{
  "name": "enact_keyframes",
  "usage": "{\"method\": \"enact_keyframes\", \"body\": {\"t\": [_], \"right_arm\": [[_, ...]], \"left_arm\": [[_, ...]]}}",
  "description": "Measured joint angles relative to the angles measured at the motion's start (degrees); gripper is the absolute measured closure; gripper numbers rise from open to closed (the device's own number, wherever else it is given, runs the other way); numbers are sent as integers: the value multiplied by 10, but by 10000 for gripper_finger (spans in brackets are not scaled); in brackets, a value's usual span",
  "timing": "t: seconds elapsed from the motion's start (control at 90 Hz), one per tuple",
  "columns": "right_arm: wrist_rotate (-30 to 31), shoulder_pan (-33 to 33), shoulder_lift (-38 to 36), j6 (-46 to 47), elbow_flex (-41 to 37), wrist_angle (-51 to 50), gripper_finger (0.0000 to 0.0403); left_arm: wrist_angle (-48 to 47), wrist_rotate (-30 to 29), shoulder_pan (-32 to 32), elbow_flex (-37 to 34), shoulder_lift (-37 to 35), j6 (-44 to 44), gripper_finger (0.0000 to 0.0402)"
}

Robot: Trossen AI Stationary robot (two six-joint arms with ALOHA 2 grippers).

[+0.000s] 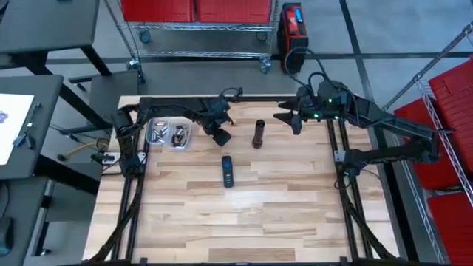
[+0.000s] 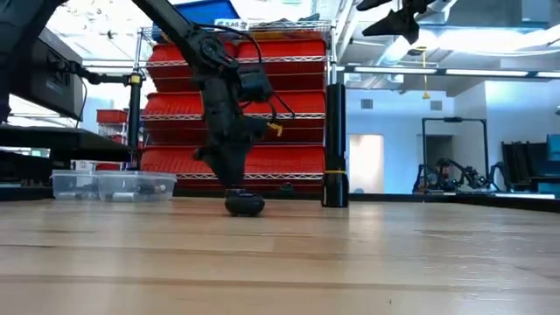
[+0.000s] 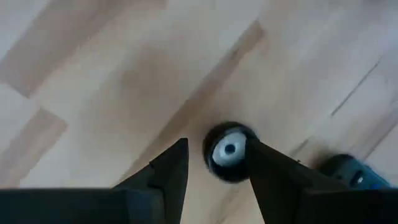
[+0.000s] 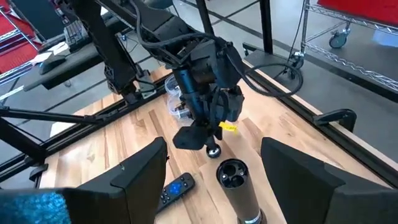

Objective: Insert battery
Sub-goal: Close the flashlight's battery compartment

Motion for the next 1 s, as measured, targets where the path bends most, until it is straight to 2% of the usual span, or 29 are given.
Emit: {"method": "enact_keyframes", "body": {"t": [0.211, 0.289, 0.433, 0.656, 0.767, 0.922, 1.0], "right_arm": [[0, 0, 0, 0, 0, -5, 154], [-1, 0, 0, 0, 0, -7, 154], [-1, 0, 0, 0, 0, -6, 154], [-1, 0, 0, -1, 0, -7, 154], [-1, 0, 0, -1, 0, -9, 154], [0, 0, 0, -1, 0, -15, 154], [1, 0, 0, -1, 0, -18, 154]], "left_arm": [[-14, 4, -1, 1, 20, 12, 272], [-5, 5, -2, 1, 18, 16, 298], [-7, -1, -3, 0, 7, 26, 385], [-29, -9, -6, 11, -5, 53, 400], [-42, -44, -11, 24, -17, 80, 401], [-43, -179, -27, 32, -38, 160, 401], [-41, -183, -30, 32, -36, 192, 401]]}}
